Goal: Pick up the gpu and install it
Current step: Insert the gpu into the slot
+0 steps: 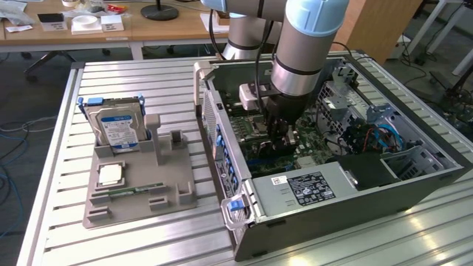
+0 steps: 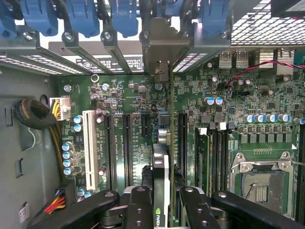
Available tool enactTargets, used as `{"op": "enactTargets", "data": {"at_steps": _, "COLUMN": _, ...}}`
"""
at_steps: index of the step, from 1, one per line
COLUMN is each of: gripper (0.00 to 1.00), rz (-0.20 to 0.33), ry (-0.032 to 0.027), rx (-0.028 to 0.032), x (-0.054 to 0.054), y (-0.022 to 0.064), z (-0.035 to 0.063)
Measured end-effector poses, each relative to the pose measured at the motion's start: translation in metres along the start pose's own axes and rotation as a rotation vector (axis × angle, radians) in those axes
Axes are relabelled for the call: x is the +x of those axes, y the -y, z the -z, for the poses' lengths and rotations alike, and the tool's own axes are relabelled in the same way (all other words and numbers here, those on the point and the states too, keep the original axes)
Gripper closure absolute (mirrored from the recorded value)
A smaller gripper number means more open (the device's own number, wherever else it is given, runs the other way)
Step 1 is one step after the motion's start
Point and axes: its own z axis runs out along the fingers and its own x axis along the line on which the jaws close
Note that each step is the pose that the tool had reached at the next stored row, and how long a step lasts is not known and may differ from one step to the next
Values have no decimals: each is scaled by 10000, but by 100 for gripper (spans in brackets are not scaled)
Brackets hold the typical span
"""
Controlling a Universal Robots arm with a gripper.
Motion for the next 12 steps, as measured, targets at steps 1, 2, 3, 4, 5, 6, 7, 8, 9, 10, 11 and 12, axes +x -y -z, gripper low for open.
{"op": "enactTargets", "data": {"at_steps": 1, "gripper": 73, "rz": -1, "ry": 1, "rx": 1, "x": -2, "y": -2, "z": -1}}
{"op": "enactTargets", "data": {"at_steps": 2, "gripper": 73, "rz": -1, "ry": 0, "rx": 0, "x": -3, "y": -4, "z": 0}}
{"op": "enactTargets", "data": {"at_steps": 3, "gripper": 73, "rz": -1, "ry": -1, "rx": -1, "x": -3, "y": -4, "z": -1}}
{"op": "enactTargets", "data": {"at_steps": 4, "gripper": 73, "rz": 1, "ry": -1, "rx": -1, "x": -4, "y": -4, "z": -3}}
{"op": "enactTargets", "data": {"at_steps": 5, "gripper": 73, "rz": 3, "ry": -1, "rx": -1, "x": -4, "y": -4, "z": -6}}
{"op": "enactTargets", "data": {"at_steps": 6, "gripper": 73, "rz": 6, "ry": 0, "rx": -1, "x": -5, "y": -4, "z": -10}}
{"op": "enactTargets", "data": {"at_steps": 7, "gripper": 73, "rz": 9, "ry": -2, "rx": -2, "x": -5, "y": -5, "z": -11}}
{"op": "enactTargets", "data": {"at_steps": 8, "gripper": 73, "rz": 14, "ry": -2, "rx": -2, "x": -5, "y": -5, "z": -11}}
{"op": "enactTargets", "data": {"at_steps": 9, "gripper": 73, "rz": 16, "ry": -2, "rx": -2, "x": -5, "y": -5, "z": -12}}
{"op": "enactTargets", "data": {"at_steps": 10, "gripper": 73, "rz": 18, "ry": 0, "rx": -1, "x": -6, "y": -5, "z": -13}}
{"op": "enactTargets", "data": {"at_steps": 11, "gripper": 73, "rz": 19, "ry": 0, "rx": -1, "x": -6, "y": -5, "z": -13}}
{"op": "enactTargets", "data": {"at_steps": 12, "gripper": 73, "rz": 20, "ry": -1, "rx": -1, "x": -6, "y": -5, "z": -12}}
